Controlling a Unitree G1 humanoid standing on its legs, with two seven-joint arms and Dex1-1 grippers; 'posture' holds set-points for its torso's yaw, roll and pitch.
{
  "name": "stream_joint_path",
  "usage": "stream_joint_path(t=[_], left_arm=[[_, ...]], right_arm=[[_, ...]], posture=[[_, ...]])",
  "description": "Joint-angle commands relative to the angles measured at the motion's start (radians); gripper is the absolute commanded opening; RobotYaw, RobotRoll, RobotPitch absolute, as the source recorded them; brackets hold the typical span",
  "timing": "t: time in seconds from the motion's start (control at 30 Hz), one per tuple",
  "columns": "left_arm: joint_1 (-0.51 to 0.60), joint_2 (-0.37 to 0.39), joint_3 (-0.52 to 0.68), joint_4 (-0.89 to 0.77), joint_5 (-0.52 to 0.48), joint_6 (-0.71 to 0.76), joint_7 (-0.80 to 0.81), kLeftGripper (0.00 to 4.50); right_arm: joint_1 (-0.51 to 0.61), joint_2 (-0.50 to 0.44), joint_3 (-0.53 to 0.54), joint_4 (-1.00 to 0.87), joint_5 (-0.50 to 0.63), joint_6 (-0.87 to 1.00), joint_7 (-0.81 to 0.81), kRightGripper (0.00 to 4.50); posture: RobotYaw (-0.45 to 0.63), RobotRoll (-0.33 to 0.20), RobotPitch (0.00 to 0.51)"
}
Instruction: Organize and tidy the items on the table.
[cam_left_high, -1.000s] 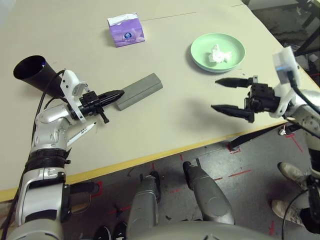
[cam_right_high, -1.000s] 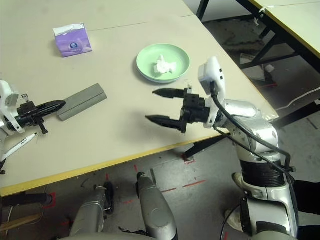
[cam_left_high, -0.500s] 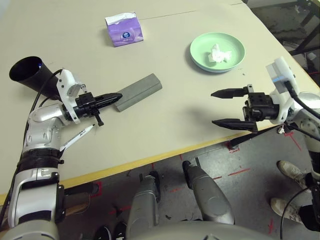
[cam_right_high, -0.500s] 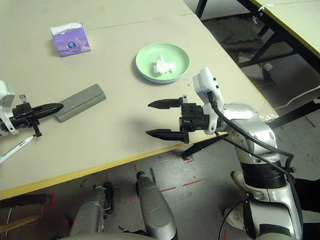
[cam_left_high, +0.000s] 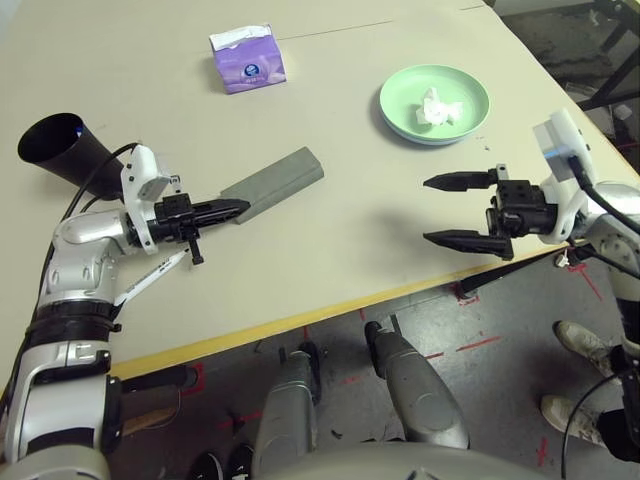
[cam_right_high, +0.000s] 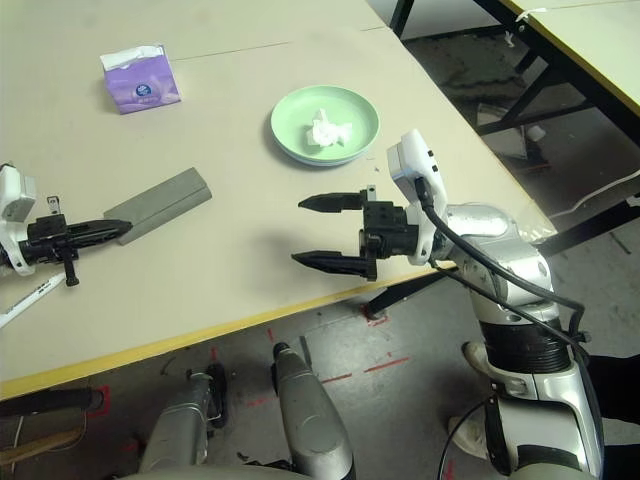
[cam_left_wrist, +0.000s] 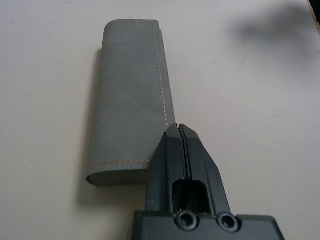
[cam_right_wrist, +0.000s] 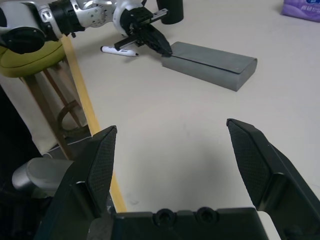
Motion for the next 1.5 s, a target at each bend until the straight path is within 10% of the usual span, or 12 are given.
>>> stream_joint_path(t=[0.03,0.67,1.13,1.5], left_arm=[[0.018,0.014,-0.003,-0.001,0.005,0.007,0.002,0.02],[0.090,0.089,0.034,-0.101,-0.118,0.251,-0.031,0.03],[0.175,0.154,0.068,-0.205,-0.255,0.502,-0.104,4.37],[0.348,0.334,0.145,-0.287,-0.405,0.808,-0.213,4.46]], right_arm=[[0.001,0.005,0.002,-0.015,0.010,0.001,-0.004,4.50],[-0.034,0.034,0.026,0.033,-0.011,-0.035,0.019,4.50],[-0.040,0.037,0.026,0.040,-0.013,-0.040,0.017,4.50],[-0.094,0.059,0.043,0.116,-0.028,-0.081,0.036,4.50]], posture=[[-0.33,0.000,0.286],[-0.31,0.000,0.267],[-0.30,0.000,0.268],[-0.26,0.000,0.268]])
